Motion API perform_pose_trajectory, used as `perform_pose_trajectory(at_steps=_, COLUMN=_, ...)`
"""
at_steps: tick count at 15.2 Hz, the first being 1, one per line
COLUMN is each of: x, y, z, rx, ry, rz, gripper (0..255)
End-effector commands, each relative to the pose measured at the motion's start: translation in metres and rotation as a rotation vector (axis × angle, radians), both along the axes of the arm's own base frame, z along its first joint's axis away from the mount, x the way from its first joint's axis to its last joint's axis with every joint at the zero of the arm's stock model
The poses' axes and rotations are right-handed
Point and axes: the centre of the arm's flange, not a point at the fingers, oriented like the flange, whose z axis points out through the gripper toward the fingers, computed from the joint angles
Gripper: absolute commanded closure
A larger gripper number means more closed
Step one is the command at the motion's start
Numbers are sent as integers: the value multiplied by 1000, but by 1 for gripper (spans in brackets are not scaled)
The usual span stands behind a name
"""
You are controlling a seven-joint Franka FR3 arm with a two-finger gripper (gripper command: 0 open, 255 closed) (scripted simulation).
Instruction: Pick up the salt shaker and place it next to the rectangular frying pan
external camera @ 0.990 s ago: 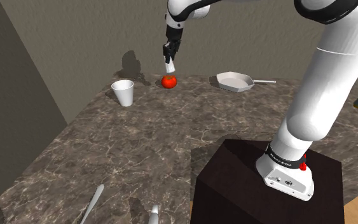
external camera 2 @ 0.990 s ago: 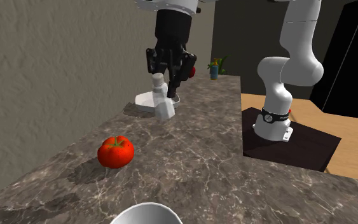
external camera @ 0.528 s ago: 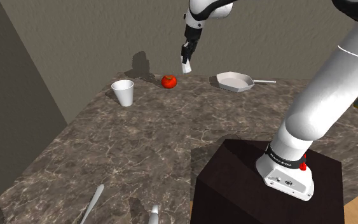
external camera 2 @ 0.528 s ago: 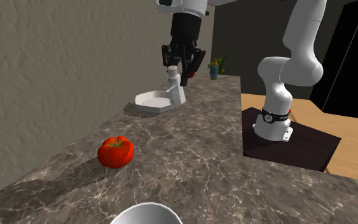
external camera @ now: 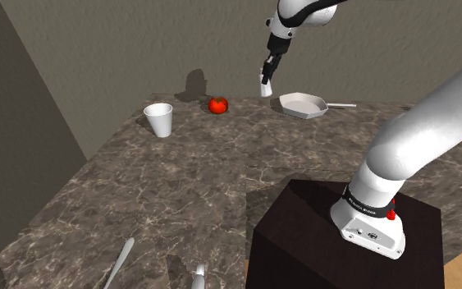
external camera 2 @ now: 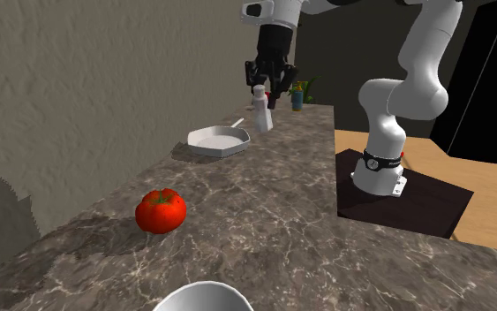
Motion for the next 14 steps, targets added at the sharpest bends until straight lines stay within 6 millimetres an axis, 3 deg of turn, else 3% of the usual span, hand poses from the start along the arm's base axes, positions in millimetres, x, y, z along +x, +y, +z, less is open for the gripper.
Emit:
perform_pose_trajectory(at_steps=1, x=-22, y=-16, z=1, rx=0, ry=-1, rz=1, gripper=255)
perform_pose_trajectory(at_steps=12, x=-146, y=-92, z=2, rx=0, ry=-1, rz=1, gripper=255)
perform_pose_trajectory(at_steps=13, x=-166, y=-104, z=2, rx=0, ry=-1, rz=1, gripper=255)
perform_pose_trajectory(at_steps=14, x=-166, y=-104, z=-3, rx=0, ry=-1, rz=1, gripper=255)
